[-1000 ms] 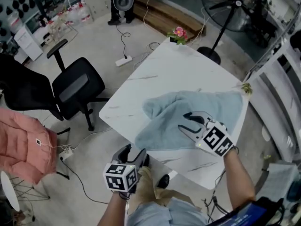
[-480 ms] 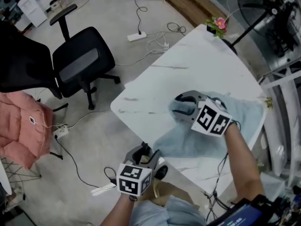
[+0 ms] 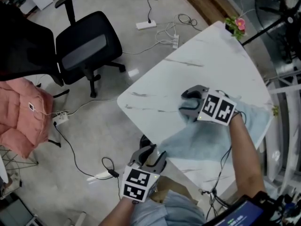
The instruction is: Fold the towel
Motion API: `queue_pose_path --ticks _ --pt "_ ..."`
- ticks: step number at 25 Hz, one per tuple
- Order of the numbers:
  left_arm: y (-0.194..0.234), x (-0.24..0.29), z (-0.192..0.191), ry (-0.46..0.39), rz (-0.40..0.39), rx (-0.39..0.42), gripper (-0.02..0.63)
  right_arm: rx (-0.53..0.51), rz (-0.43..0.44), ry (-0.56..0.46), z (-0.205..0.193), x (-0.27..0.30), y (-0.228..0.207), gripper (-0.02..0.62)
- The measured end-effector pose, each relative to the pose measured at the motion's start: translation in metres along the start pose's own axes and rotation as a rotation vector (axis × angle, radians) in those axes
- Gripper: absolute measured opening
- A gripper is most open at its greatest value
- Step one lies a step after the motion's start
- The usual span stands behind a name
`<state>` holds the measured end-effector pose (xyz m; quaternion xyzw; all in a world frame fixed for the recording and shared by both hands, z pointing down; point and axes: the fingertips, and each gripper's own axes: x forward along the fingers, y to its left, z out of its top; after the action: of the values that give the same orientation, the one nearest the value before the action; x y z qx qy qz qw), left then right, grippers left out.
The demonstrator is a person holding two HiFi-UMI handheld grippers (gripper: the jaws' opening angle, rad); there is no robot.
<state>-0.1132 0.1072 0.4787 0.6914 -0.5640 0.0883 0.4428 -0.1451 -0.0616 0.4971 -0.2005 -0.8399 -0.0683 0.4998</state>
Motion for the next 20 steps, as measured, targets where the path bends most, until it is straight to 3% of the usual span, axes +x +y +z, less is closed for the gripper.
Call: queue_pose_path --ticks 3,6,9,12,17,20 --pt "-0.005 0.001 0.004 0.008 0.002 0.025 0.106 -0.009 0.057 0.025 -0.005 -0.001 0.011 0.181" --pt "-0.008 0.009 0.0 0.054 0.011 0.042 0.034 -0.039 0.101 0.047 -0.009 -0.002 0.023 0.073" --pt "-0.01 0.015 -0.004 0.086 0.014 0.064 0.009 -0.052 0.071 0.016 -0.006 -0.009 0.018 0.055" --pt "-0.009 0.017 0.0 0.09 0.02 0.067 0.009 -0.015 -0.039 -0.106 0.013 -0.032 -0.008 0.051" --pt "-0.005 0.016 0.009 0.088 0.041 0.079 0.009 0.035 -0.306 -0.369 0.056 -0.091 -0.061 0.051" --pt "0.003 0.012 0.019 0.074 0.081 0.099 0.009 0.05 -0.438 -0.467 0.064 -0.118 -0.087 0.054"
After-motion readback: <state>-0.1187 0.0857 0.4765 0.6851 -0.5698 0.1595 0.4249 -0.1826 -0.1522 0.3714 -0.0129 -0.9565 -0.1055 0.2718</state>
